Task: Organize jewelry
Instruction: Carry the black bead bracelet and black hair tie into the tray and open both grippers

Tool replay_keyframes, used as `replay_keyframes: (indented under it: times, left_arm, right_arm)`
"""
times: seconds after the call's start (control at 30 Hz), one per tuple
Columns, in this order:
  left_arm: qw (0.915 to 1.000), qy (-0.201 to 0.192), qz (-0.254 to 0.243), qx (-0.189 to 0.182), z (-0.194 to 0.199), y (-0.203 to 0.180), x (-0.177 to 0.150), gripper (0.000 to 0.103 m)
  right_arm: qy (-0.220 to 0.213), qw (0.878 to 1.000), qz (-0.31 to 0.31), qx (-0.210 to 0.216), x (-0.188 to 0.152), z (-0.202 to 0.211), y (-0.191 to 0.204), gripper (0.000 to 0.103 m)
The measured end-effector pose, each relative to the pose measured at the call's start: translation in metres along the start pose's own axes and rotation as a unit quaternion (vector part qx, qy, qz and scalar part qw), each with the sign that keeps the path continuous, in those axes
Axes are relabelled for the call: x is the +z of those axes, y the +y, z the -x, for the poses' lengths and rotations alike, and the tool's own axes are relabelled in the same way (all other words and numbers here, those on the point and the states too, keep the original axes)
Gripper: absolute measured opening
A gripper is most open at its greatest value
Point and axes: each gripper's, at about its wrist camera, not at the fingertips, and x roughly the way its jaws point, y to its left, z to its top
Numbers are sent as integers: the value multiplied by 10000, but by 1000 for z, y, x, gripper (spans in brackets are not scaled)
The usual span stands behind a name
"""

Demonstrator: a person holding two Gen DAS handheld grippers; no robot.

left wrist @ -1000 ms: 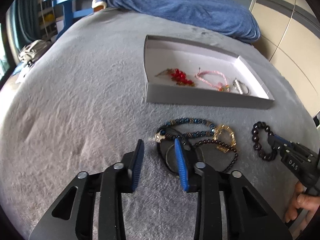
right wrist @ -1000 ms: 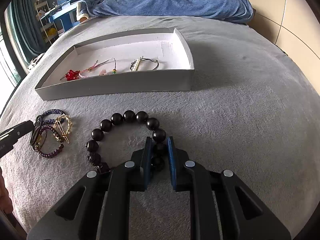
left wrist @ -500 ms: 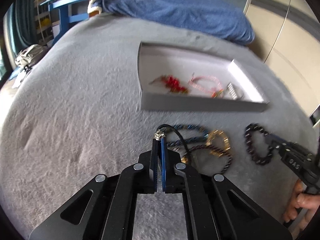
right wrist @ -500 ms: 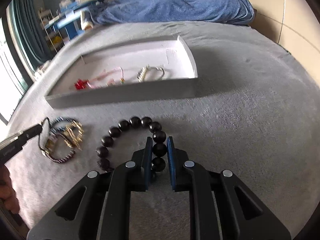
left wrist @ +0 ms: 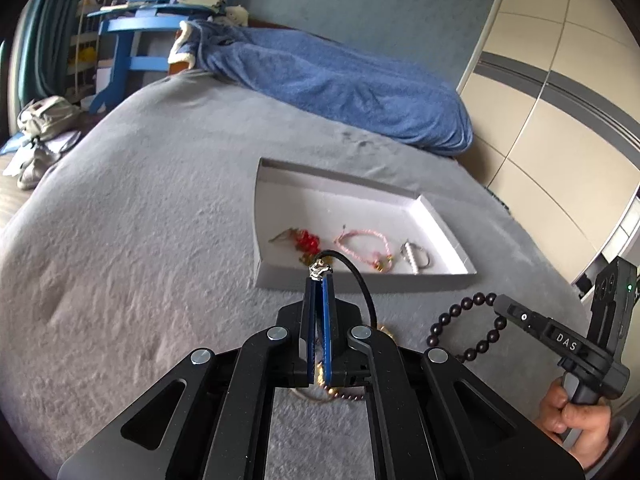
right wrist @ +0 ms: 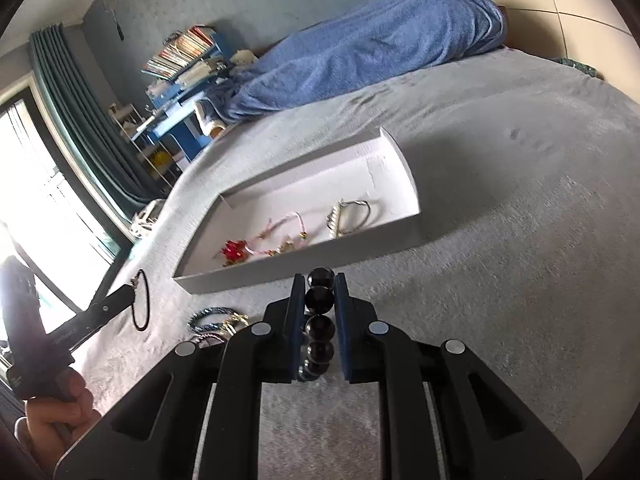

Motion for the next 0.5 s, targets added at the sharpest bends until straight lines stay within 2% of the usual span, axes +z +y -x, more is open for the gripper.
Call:
replay_keyframes:
  times: [0.5]
  left_arm:
    - [9988, -107, -470, -27, -24, -26, 25, 3]
  right_arm:
    - [-495, 9978, 351, 249, 18, 15, 27, 15]
